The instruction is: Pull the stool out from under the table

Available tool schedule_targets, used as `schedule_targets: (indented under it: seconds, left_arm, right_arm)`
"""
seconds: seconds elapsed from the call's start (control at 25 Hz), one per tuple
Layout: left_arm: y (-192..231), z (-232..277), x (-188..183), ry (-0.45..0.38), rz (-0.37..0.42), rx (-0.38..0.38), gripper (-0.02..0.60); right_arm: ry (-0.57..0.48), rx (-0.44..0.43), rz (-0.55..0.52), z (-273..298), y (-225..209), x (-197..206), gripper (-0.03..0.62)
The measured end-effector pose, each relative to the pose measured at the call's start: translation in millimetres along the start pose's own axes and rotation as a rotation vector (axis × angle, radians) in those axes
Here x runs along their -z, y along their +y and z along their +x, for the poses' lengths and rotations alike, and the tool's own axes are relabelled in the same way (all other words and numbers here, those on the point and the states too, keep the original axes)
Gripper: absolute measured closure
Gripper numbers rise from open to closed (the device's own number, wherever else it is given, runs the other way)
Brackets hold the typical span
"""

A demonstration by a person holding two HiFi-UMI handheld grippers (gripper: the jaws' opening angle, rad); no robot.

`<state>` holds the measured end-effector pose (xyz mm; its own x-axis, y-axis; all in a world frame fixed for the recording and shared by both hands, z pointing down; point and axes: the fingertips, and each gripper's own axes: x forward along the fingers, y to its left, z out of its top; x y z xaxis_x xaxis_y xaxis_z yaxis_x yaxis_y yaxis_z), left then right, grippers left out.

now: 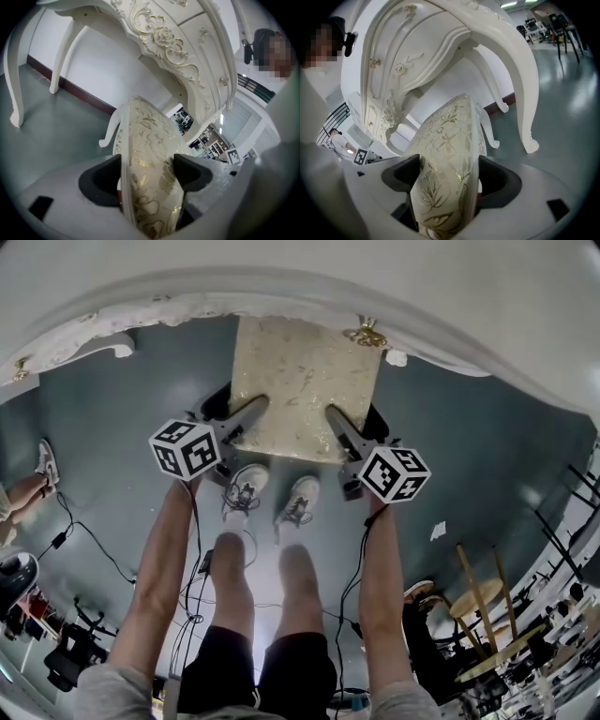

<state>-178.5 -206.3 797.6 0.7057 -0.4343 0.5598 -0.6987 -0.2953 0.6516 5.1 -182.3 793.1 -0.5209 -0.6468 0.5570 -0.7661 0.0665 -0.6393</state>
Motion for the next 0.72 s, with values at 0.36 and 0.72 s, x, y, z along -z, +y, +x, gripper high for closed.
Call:
schedule_targets:
  seconds: [0.36,0.72]
  left_arm:
    - [-14,-7,-22,-0.032,0.036,-0.026,0.236]
    - [-37,-14,-13,0.038,0.062,-0.001,0.241]
  right_arm:
    - [-0.078,0.051,0.046,-15,9,-15,0.209]
    - [-0.106,0.096,0.114,-48,11,-2,0.209]
